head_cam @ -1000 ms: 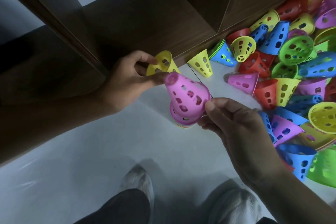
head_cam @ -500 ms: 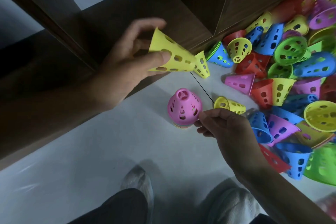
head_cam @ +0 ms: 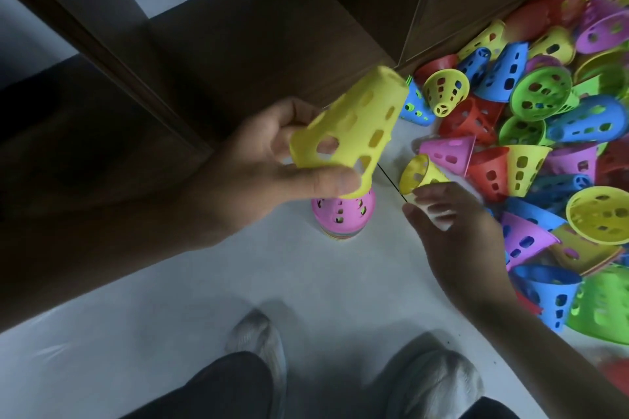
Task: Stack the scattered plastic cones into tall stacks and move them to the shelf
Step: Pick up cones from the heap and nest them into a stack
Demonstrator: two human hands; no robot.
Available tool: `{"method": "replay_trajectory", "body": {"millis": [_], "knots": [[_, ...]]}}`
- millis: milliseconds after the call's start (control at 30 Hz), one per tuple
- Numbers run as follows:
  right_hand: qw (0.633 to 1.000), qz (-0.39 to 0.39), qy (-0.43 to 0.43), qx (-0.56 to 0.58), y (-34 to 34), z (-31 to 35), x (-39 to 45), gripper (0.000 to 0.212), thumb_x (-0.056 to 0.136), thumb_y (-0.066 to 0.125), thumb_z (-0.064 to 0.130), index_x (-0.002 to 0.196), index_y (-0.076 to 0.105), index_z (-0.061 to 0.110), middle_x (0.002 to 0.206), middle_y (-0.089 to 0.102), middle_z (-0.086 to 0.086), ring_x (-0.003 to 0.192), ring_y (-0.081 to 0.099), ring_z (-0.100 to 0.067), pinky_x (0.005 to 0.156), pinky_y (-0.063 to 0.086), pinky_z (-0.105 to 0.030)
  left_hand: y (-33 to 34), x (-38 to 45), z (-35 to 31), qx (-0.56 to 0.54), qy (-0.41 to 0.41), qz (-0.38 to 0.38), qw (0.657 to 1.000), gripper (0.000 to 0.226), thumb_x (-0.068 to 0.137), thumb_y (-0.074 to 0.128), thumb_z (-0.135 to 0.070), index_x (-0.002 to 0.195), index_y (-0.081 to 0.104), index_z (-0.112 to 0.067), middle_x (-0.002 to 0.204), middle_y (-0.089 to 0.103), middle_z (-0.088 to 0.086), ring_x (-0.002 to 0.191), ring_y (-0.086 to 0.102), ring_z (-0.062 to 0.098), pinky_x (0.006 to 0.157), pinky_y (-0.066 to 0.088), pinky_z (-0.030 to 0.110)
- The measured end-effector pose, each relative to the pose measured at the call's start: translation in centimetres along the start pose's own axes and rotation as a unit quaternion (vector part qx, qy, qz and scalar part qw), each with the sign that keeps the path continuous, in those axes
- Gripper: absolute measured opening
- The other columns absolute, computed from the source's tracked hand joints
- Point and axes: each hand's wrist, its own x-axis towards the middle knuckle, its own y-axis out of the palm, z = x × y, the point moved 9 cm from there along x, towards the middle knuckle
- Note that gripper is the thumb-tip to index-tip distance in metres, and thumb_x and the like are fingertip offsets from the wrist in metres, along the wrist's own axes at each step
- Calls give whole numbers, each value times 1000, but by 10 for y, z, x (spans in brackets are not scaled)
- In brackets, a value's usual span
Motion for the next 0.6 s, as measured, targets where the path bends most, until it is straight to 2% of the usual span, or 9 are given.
{"method": "replay_trajectory", "body": {"millis": [67,167,267,333,433,600], "knots": [[997,-19,-28,-67,-3,-2,10,32,85,77,19,113,62,18,112,63,-1,102,58,-21,91,50,-41,4,-5,9,17,-4,17,1000,58,55,86,-23,104,55,-19,93,73,-8,88,71,7,74,54,21],[988,9,-48,-143,2,-13,28,60,82,79,21,134,51,14,130,52,-9,121,43,-30,101,37,-38,5,-8,21,102,9,19,995,57,59,89,-31,108,59,-32,112,68,-11,110,66,13,89,53,32],[969,51,-76,-231,15,-25,41,74,83,78,27,144,40,11,137,46,-12,123,38,-33,106,35,-44,5,-9,33,153,19,18,988,77,63,88,-36,132,55,-26,135,58,-12,126,58,15,99,53,32],[953,81,-89,-279,24,-33,45,81,84,76,31,149,33,11,143,42,-12,128,38,-34,109,34,-45,3,-8,37,186,25,14,982,81,63,87,-40,135,53,-23,143,51,-16,131,53,13,102,53,35],[947,86,-93,-294,29,-39,50,83,85,74,31,152,29,12,143,43,-14,128,39,-34,109,35,-46,2,-5,42,227,32,18,973,72,65,88,-42,126,56,-20,147,47,-17,136,49,14,103,52,44],[945,94,-100,-297,35,-43,59,72,87,70,30,145,34,9,133,50,-17,121,47,-38,103,42,-48,3,3,56,227,-2,36,973,65,68,91,-32,123,57,-26,136,56,-15,130,54,13,101,54,44]]}}
